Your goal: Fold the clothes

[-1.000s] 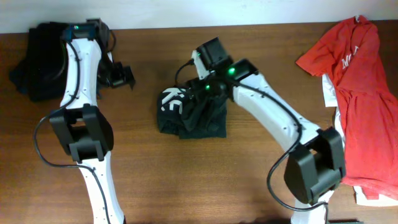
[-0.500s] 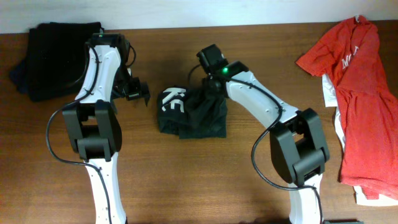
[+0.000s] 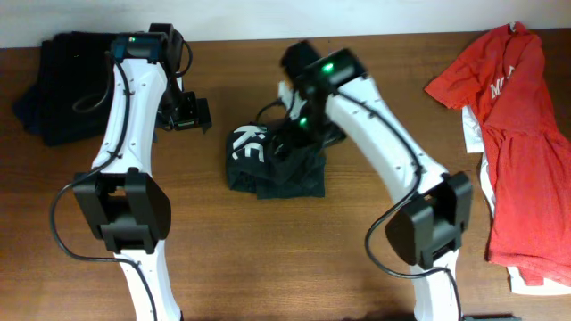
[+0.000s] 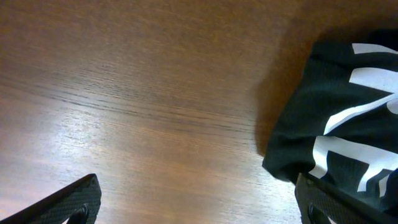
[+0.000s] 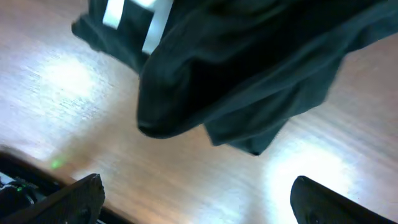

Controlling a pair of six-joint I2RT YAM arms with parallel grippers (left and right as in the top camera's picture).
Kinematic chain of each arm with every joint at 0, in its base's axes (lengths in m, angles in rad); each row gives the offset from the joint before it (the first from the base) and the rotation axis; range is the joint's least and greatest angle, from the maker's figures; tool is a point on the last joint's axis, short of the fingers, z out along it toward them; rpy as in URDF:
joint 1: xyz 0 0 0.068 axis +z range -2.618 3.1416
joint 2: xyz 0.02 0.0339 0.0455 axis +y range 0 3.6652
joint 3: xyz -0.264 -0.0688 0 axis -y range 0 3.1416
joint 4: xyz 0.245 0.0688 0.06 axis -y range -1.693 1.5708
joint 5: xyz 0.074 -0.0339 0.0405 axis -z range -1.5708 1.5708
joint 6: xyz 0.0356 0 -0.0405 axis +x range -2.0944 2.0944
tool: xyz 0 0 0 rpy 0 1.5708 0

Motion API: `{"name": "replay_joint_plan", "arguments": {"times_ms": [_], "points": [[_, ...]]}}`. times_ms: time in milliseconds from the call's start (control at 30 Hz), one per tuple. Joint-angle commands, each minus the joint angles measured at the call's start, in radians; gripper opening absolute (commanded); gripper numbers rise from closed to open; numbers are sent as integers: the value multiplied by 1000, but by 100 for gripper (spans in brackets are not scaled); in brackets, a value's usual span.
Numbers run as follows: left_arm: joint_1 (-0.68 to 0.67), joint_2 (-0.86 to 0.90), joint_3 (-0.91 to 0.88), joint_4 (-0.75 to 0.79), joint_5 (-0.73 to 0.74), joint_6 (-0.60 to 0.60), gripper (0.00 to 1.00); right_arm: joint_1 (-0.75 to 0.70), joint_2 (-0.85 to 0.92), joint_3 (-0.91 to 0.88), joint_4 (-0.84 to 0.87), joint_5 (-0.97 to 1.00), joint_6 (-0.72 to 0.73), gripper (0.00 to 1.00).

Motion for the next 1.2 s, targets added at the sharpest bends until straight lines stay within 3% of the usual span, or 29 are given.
{"name": "replay_joint_plan", "arguments": {"times_ms": [0, 167, 200, 300, 400, 433, 500, 567, 633, 833, 900, 967, 1100, 1133, 1167], "points": [[-6, 0, -2, 12, -8, -10, 99, 68, -3, -74, 90, 58, 41, 99], [-5, 0, -2, 7, -8, -9, 99, 117, -3, -229, 290, 131, 118, 99], [-5, 0, -2, 7, -8, -9, 99, 113, -3, -254, 326, 141, 121, 95], [-5, 0, -2, 3, -8, -9, 99, 103, -3, -281, 381, 244, 153, 60], [-5, 0, -2, 0, -8, -9, 99, 84, -3, -281, 379, 287, 170, 9], [-6, 0, -2, 0, -8, -10, 99, 71, -4, -278, 354, 287, 173, 4], [-6, 0, -2, 0, -8, -9, 99, 51, -6, -219, 237, 286, 173, 4], [-5, 0, -2, 0, -8, -10, 99, 17, -6, -143, 58, 287, 162, 4], [-6, 0, -2, -1, -8, -10, 99, -6, -2, -160, 9, 291, 138, 4], [-6, 0, -2, -21, 23, -5, 99, -26, -2, -424, 106, 213, 173, 7], [-6, 0, -2, -19, 23, -5, 99, -30, -2, -457, 81, 216, 173, 68], [-6, 0, -2, -20, 22, -5, 99, -58, -8, -434, 26, 229, 173, 69], [-6, 0, -2, -18, 23, -6, 99, -183, -14, -205, -126, 298, 169, 88], [-6, 0, -2, -18, 22, -6, 99, -211, -14, -156, -118, 294, 161, 100], [-6, 0, -2, -14, 22, -6, 99, -230, -14, -137, -90, 282, 160, 99]]}}
